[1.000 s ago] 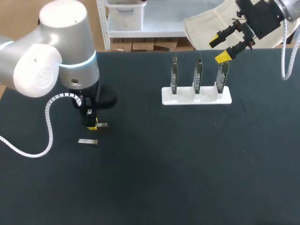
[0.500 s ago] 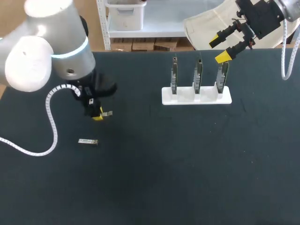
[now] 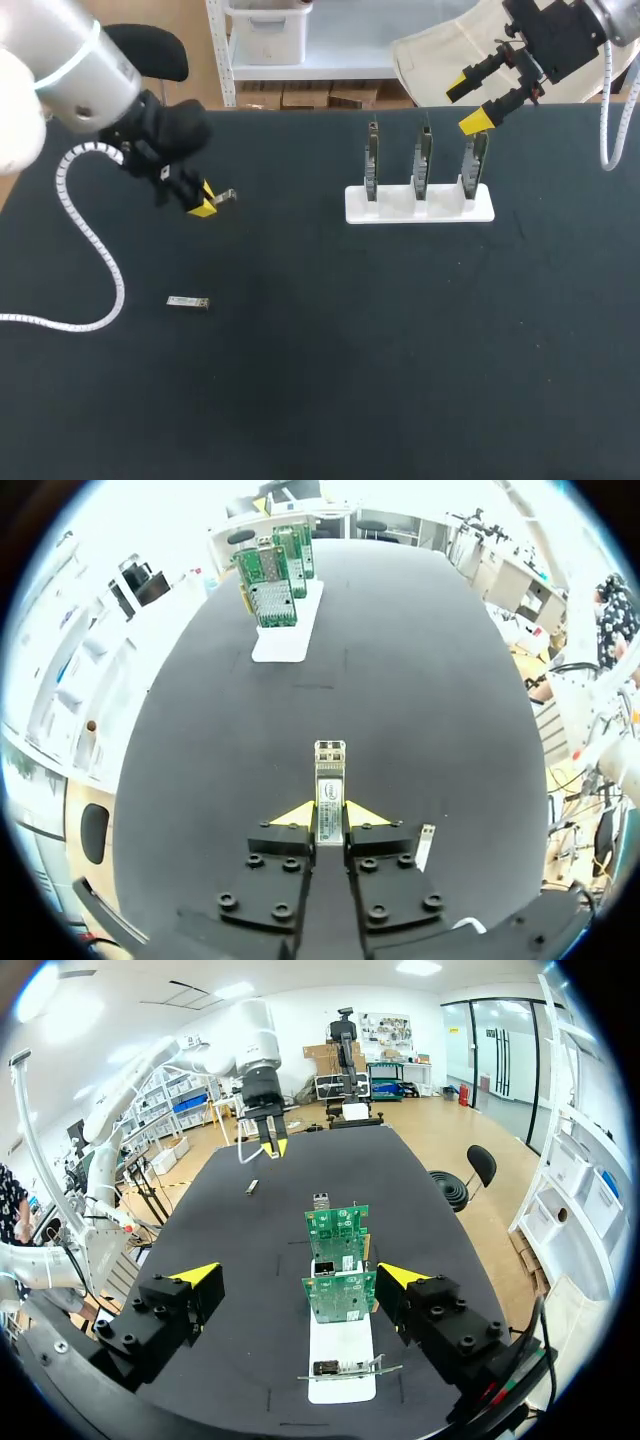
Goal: Pick up the optical module with the left hand, and insert it into the network port with the right hand.
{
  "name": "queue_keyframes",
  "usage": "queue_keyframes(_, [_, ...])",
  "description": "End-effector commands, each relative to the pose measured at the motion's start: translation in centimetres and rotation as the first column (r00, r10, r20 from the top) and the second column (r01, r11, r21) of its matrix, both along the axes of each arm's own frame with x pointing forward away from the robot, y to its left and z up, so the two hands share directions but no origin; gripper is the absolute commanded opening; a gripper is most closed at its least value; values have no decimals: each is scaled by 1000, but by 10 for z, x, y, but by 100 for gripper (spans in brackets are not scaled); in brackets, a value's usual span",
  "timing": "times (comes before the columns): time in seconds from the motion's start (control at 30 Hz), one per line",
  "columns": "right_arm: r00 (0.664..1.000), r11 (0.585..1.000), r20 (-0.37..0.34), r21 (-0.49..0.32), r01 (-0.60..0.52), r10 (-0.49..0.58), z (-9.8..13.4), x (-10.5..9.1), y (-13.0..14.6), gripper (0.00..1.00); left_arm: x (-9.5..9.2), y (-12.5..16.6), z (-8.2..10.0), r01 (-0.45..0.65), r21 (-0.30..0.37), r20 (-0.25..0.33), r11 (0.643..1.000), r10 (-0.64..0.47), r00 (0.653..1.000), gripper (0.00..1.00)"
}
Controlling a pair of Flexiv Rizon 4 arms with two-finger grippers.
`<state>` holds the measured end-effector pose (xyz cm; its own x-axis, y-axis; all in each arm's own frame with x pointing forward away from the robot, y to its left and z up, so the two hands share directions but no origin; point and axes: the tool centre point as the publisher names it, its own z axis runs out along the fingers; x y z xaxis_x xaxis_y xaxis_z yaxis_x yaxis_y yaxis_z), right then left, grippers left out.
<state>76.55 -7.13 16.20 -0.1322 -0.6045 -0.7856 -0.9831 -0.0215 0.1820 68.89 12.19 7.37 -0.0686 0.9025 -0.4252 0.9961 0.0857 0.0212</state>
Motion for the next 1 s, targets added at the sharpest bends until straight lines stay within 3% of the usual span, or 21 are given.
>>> queue_keyframes(0.03, [1000, 1000, 5, 1, 5, -5, 0, -3, 0, 100, -5, 3, -1, -1, -25, 10, 1000, 1, 1000, 0])
queue_keyframes(0.27, [1000, 1000, 5, 1, 5, -5, 0, -3, 0, 100, -8, 5, -2, -10, -24, 0, 1000, 10, 1000, 0])
queue_keyframes(0.33, [1000, 1000, 5, 1, 5, -5, 0, -3, 0, 100, -12, 2, 1, -6, -51, 1, 999, 6, 1000, 0])
queue_keyframes(0.53, [1000, 1000, 5, 1, 5, -5, 0, -3, 0, 100, 14, -37, 39, 10, -204, 80, 979, 6, 997, 0])
queue_keyframes(0.7, [1000, 1000, 5, 1, 5, -5, 0, -3, 0, 100, 39, -75, 73, 63, -365, 127, 929, -18, 992, 0])
queue_keyframes(0.83, [1000, 1000, 5, 1, 5, -5, 0, -3, 0, 100, 51, -102, 97, 131, -428, 172, 894, -62, 983, 0])
queue_keyframes(0.93, [1000, 1000, 5, 1, 5, -5, 0, -3, 0, 100, 54, -114, 106, 155, -467, 182, 870, -76, 980, 0])
queue_keyframes(1.0, [1000, 1000, 5, 1, 5, -5, 0, -3, 0, 100, 53, -115, 108, 154, -461, 185, 874, -76, 980, 0])
